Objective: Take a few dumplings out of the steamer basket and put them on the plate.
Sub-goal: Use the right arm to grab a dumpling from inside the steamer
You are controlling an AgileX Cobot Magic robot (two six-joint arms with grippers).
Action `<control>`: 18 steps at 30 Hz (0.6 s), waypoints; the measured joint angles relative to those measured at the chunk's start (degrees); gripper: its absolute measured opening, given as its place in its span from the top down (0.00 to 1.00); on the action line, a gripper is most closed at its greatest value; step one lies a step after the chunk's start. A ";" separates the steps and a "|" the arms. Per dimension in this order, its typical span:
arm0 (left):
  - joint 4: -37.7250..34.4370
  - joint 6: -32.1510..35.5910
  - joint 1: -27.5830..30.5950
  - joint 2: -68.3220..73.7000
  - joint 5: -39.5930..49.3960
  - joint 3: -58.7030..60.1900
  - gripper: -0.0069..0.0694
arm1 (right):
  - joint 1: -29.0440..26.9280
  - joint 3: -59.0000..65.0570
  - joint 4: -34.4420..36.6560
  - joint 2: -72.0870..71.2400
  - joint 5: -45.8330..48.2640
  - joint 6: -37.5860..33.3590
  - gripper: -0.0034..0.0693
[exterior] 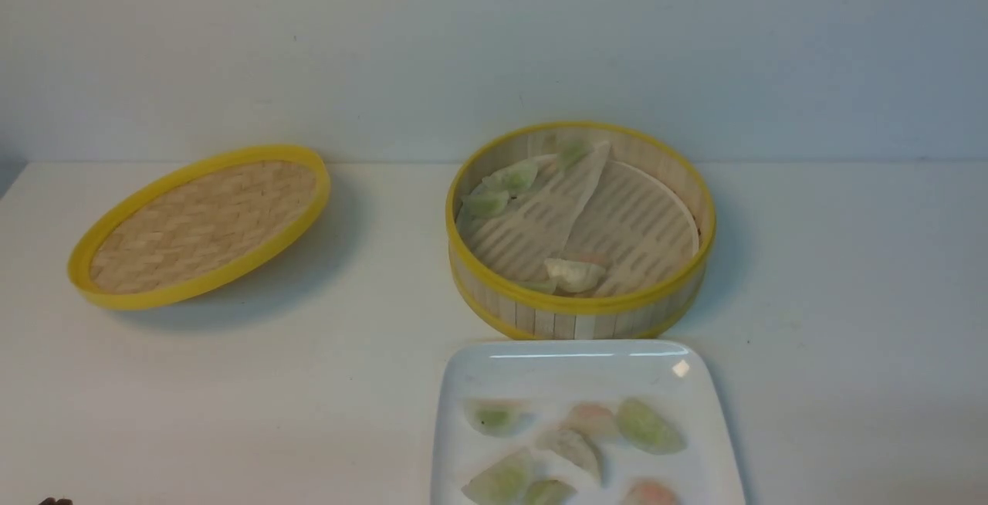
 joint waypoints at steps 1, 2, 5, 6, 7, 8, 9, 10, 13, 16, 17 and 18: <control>0.00 0.00 0.00 0.00 0.00 0.00 0.92 | 0.00 0.00 0.00 0.00 0.00 0.00 0.97; 0.00 0.00 0.00 0.00 0.00 0.00 0.92 | 0.00 0.00 0.00 0.00 0.00 0.00 0.97; 0.00 0.00 0.00 0.00 0.00 0.00 0.92 | 0.00 0.00 0.00 0.00 0.00 0.00 0.97; 0.00 0.00 0.00 0.00 0.00 0.00 0.92 | 0.00 0.00 0.00 0.00 0.00 0.00 0.97; 0.00 0.00 0.00 0.00 0.00 0.00 0.92 | 0.00 0.00 -0.06 0.00 0.00 0.00 0.97; 0.00 0.00 0.00 0.00 0.00 0.00 0.92 | 0.00 0.00 -0.32 0.00 0.00 0.00 0.97; 0.00 0.00 0.00 0.00 0.00 0.00 0.92 | 0.00 0.00 -0.71 0.00 0.00 0.00 0.97; 0.00 0.00 0.00 0.00 0.00 0.00 0.92 | 0.00 0.00 -0.71 0.00 0.00 0.00 0.97; 0.00 0.00 0.00 0.00 0.00 0.00 0.92 | 0.00 0.00 -2.83 0.00 0.11 0.00 0.97; 0.00 0.00 0.00 0.00 0.00 0.00 0.92 | 0.00 0.00 -4.10 0.00 0.11 0.00 0.97; 0.00 0.00 0.00 0.00 0.00 0.00 0.92 | 0.00 0.00 -4.11 0.00 0.11 0.00 0.97; 0.00 0.00 0.00 0.00 0.00 0.00 0.92 | 0.00 0.00 -4.27 0.00 0.11 0.00 0.97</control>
